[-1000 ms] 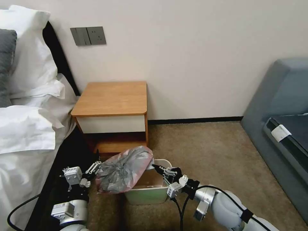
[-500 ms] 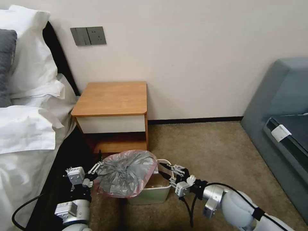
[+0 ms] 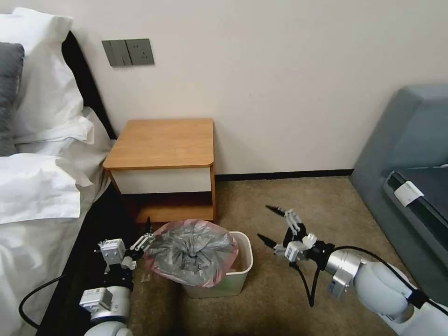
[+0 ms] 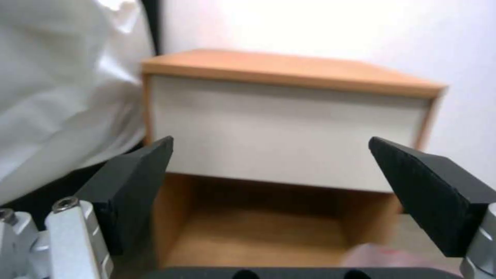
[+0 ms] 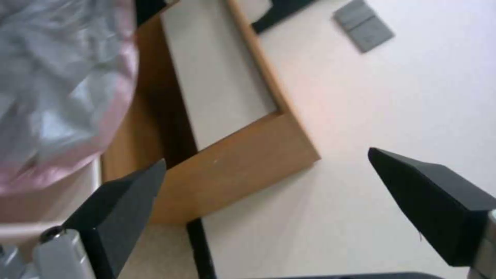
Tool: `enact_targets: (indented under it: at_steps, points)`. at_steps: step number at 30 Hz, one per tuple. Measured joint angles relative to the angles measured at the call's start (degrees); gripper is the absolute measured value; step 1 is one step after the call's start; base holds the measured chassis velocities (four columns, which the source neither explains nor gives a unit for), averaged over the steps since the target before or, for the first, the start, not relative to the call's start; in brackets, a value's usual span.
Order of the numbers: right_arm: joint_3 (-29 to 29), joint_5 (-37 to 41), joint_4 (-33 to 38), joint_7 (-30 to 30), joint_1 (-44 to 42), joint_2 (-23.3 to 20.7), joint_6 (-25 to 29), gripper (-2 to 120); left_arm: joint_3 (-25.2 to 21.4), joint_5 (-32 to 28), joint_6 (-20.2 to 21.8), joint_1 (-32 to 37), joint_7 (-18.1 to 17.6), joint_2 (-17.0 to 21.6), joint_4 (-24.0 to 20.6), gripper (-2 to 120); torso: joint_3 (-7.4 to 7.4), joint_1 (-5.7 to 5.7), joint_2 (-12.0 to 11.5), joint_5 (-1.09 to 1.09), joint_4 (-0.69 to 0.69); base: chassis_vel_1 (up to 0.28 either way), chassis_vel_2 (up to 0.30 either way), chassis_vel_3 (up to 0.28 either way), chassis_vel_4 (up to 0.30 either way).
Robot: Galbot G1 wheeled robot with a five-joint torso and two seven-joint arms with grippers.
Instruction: Pick up the garbage bag from the table and place it over the trash can.
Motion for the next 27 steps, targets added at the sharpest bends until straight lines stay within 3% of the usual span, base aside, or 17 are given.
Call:
enact_targets:
  at_steps: [3,4,7,8,11,18,25,27]
  points:
    - [-1.01,-0.31,-0.3,2.2,-0.1,2.83,-0.02,100,1.44,-6.6,11.69,2.04,0.7,2.99,-6.03,97,0.0,0.0,0.0,0.02,-0.01,0.0,0.0,0.0,0.0]
    - [-1.01,-0.31,-0.3,2.2,-0.1,2.83,-0.02,100,1.44,-6.6,11.69,2.04,0.7,2.99,-6.03,97,0.0,0.0,0.0,0.02,-0.01,0.0,0.0,0.0,0.0]
    - [-1.24,-0.5,-0.97,3.31,-0.3,4.19,0.54,100,1.01,-9.32,23.3,3.71,0.72,5.42,-10.0,98,0.0,0.0,0.0,0.0,-0.01,0.0,0.0,0.0,0.0]
    - [-1.24,-0.5,-0.97,3.31,-0.3,4.19,0.54,100,1.01,-9.32,23.3,3.71,0.72,5.42,-10.0,98,0.0,0.0,0.0,0.0,-0.01,0.0,0.0,0.0,0.0]
    - [-1.09,-0.55,-1.62,4.14,-0.63,4.72,1.43,100,1.12,-11.25,31.88,4.97,-0.75,6.03,-11.56,96,0.0,0.0,0.0,0.0,0.0,0.0,0.0,0.0,0.0]
    - [-0.97,-0.62,-2.32,4.64,-0.83,5.31,2.12,100,1.88,-14.32,36.47,5.15,-2.04,5.24,-11.51,95,0.0,0.0,0.0,0.0,0.0,0.0,0.0,0.0,0.0]
    - [-1.01,-0.98,-2.67,5.19,-1.33,6.16,3.03,100,1.87,-14.76,37.03,2.12,-2.8,3.07,-7.02,97,0.0,0.0,0.0,0.0,-0.01,0.0,0.0,0.0,0.0]
    - [-0.98,-1.1,-2.34,5.35,-1.47,6.27,3.14,100,1.47,-14.25,37.08,1.15,-2.16,2.47,-3.96,97,0.0,0.0,0.0,0.0,-0.01,0.0,0.0,0.0,0.0]
